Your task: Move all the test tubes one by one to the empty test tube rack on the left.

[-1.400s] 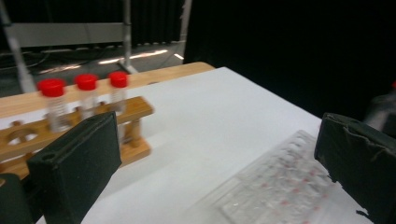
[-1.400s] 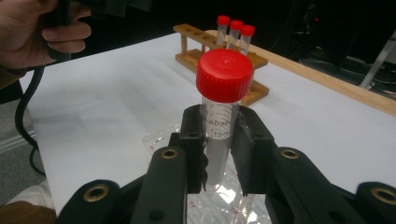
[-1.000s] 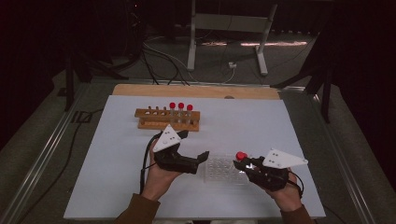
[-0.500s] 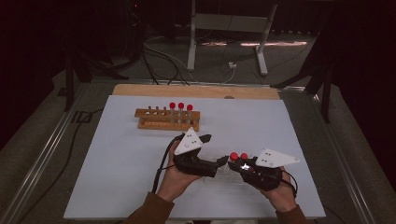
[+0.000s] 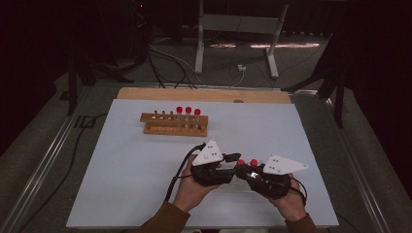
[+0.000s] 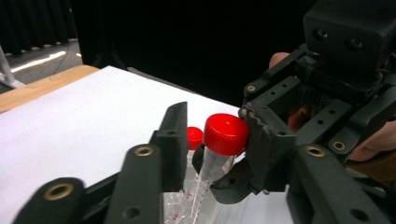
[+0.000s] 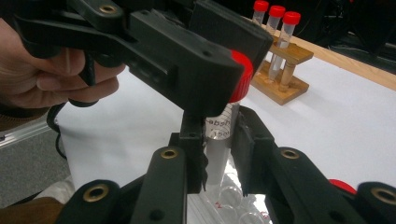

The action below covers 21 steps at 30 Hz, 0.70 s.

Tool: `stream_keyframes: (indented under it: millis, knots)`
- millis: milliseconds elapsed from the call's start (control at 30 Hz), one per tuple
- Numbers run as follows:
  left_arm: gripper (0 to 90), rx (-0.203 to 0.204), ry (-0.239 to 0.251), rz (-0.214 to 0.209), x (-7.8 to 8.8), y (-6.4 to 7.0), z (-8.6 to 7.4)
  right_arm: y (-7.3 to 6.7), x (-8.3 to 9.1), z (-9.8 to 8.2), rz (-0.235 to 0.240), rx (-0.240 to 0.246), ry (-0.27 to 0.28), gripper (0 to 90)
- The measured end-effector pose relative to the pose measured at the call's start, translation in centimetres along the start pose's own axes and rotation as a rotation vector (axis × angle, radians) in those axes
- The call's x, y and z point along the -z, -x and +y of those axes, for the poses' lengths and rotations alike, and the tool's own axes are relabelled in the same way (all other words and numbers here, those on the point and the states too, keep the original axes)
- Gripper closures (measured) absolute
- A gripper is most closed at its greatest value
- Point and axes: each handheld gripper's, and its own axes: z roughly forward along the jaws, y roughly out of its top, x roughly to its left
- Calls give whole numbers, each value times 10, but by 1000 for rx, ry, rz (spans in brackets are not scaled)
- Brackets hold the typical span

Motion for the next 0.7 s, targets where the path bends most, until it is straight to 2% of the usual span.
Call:
stream_keyframes:
  millis: [100,300,433,533,700]
  knots:
    - [699,-7,-4,-9,0,1,0,0,0,0,3,-2,0,746]
    - [710,-5,2,1,2,0,1,0,1,0,14,-2,9,714]
    - [710,2,7,28,5,-3,2,1,3,1,28,-1,31,541]
    - [710,5,11,44,9,-5,3,2,5,1,30,-1,33,454]
    - [711,15,24,76,17,-10,3,4,7,1,-1,-5,42,271]
